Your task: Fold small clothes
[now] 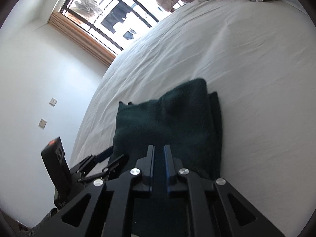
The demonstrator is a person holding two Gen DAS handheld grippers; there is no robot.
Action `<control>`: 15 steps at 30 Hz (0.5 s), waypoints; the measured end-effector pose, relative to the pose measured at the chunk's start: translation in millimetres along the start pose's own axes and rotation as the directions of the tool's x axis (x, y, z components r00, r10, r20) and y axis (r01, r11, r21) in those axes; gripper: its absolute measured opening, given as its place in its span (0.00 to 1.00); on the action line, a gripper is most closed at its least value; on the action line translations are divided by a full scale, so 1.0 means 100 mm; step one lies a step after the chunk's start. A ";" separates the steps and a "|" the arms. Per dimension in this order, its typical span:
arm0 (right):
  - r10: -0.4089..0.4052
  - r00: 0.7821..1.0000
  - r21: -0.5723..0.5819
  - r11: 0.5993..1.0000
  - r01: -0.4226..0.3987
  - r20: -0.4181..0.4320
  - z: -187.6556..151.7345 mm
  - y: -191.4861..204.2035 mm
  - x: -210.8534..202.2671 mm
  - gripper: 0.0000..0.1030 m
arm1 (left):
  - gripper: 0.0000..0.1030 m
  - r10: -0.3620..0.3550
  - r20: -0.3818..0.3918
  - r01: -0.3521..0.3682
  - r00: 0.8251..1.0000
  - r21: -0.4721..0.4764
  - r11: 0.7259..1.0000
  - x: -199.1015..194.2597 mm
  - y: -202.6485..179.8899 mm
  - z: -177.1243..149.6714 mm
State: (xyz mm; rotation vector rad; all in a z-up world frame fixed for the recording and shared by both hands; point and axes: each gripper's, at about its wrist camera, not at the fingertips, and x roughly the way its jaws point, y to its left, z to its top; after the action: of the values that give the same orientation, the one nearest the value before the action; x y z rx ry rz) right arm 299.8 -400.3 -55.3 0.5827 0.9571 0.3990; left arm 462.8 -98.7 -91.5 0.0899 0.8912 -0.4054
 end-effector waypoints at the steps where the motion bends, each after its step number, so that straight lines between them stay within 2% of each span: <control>1: -0.009 1.000 -0.007 1.000 0.009 -0.028 -0.09 0.01 0.06 0.12 | 0.60 0.001 0.000 -0.001 1.000 -0.003 1.000 -0.01 0.00 0.00; 3: -0.038 0.998 -0.021 0.999 0.037 -0.055 -0.25 -0.03 0.11 0.12 | 0.61 0.000 0.002 0.000 1.000 -0.016 1.000 -0.05 0.01 -0.02; 5: -0.007 0.999 -0.015 1.000 0.006 -0.041 -0.42 -0.09 0.04 0.12 | 0.61 -0.003 0.010 0.003 1.000 -0.030 1.000 -0.12 0.01 -0.07; 7: 0.016 0.999 -0.005 1.000 -0.016 -0.033 -0.57 -0.15 -0.07 0.20 | 0.61 -0.006 0.022 0.007 1.000 -0.045 0.999 -0.21 0.01 -0.17; 11: 0.006 1.000 -0.054 0.999 -0.007 -0.013 -0.88 -0.20 -0.28 0.20 | 0.61 -0.028 0.051 0.032 0.998 -0.089 0.995 -0.43 0.00 -0.47; 15: 0.016 1.000 -0.039 0.999 -0.015 0.014 -1.08 -0.28 -0.52 0.21 | 0.62 -0.057 0.026 0.059 0.998 -0.074 0.995 -0.57 -0.09 -0.81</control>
State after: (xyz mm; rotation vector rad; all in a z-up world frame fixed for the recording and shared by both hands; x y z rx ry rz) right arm 182.8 -420.6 -87.2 0.5572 0.9301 0.4263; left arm 367.5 -70.0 -98.3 -0.0098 0.8864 -0.4259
